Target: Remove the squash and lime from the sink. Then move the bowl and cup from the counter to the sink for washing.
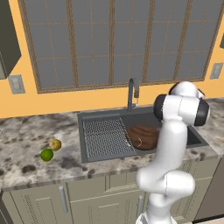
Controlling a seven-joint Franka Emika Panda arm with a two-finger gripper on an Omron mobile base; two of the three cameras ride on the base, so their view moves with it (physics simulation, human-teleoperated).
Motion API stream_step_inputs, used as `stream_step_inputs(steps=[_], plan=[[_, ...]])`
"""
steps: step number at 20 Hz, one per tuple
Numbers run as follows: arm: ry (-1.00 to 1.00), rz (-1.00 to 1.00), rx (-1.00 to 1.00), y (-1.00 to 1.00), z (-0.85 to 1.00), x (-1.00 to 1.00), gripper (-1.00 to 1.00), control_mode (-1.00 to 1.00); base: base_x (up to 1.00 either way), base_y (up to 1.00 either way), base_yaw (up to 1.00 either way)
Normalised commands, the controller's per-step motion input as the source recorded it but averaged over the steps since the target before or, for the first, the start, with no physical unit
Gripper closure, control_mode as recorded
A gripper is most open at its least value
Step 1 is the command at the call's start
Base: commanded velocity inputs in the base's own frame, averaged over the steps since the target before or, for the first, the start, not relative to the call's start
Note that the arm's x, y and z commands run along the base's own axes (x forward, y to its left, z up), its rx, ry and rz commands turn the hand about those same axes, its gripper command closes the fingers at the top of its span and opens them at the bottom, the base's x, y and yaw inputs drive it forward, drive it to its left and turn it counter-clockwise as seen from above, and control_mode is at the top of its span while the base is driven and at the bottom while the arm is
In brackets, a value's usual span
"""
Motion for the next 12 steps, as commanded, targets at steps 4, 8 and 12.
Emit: stream_step_inputs(steps=[4, 8, 12], plan=[[0.01, -0.31, -0.07, 0.00, 0.37, -0.27, -1.00, -1.00, 0.00, 0.00, 0.00], [0.03, -0.40, 0.00, 0.02, 0.28, -0.34, -1.00, -1.00, 0.00, 0.00, 0.00], [0.06, -0.43, 0.00, 0.05, 0.21, -0.35, -1.00, -1.00, 0.00, 0.00, 0.00]])
